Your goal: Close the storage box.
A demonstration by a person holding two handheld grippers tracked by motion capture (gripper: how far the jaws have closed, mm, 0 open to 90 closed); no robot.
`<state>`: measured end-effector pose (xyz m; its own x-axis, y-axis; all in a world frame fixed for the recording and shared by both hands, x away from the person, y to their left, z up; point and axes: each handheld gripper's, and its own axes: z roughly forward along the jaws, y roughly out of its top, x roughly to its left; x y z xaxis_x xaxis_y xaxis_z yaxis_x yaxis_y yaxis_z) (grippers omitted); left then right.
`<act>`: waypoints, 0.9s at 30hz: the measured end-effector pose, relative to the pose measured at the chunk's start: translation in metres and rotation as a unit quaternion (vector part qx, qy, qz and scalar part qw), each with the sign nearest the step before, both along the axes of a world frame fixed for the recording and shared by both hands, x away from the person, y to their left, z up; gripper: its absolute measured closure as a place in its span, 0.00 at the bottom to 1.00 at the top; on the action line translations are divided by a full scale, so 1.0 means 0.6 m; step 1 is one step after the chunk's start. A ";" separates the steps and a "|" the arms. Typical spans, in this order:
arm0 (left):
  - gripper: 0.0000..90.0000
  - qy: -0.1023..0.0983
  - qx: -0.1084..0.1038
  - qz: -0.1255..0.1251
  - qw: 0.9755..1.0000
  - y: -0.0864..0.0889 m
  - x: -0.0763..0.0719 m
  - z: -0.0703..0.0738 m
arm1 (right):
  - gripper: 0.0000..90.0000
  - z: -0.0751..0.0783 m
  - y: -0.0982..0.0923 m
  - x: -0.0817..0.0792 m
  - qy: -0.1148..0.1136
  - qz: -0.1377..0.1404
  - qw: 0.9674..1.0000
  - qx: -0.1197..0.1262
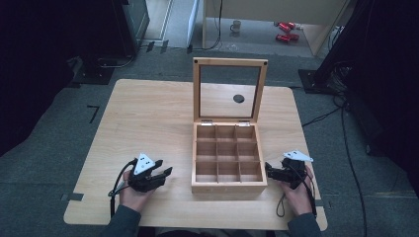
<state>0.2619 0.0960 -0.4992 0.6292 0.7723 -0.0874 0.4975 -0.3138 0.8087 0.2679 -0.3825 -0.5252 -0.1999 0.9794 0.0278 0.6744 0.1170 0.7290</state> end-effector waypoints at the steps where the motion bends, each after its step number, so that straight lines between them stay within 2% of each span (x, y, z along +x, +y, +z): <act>1: 0.56 0.001 0.001 0.001 1.000 0.000 0.000 0.000 | 0.11 0.000 0.001 -0.001 0.000 -0.004 1.000 0.001; 5: 0.56 0.001 -0.001 0.002 1.000 0.001 0.000 0.001 | 0.10 0.000 0.007 0.001 0.001 -0.020 1.000 0.000; 17: 0.54 0.005 -0.009 0.011 1.000 0.008 0.000 0.007 | 0.13 0.000 0.010 0.000 0.000 -0.041 0.999 0.002; 21: 0.55 0.004 -0.003 0.008 1.000 0.010 0.003 0.013 | 0.13 0.003 0.007 0.000 0.008 -0.036 0.999 -0.001; 23: 0.55 0.000 -0.005 0.006 1.000 0.010 0.004 0.018 | 0.16 0.004 0.007 0.000 0.011 -0.036 0.999 -0.001; 26: 0.55 -0.005 -0.011 0.005 1.000 0.012 0.006 0.027 | 0.27 0.010 0.003 -0.001 0.017 -0.035 0.999 0.000; 27: 0.54 -0.005 -0.011 0.005 1.000 0.012 0.006 0.027 | 0.29 0.012 0.001 -0.002 0.017 -0.032 0.999 0.014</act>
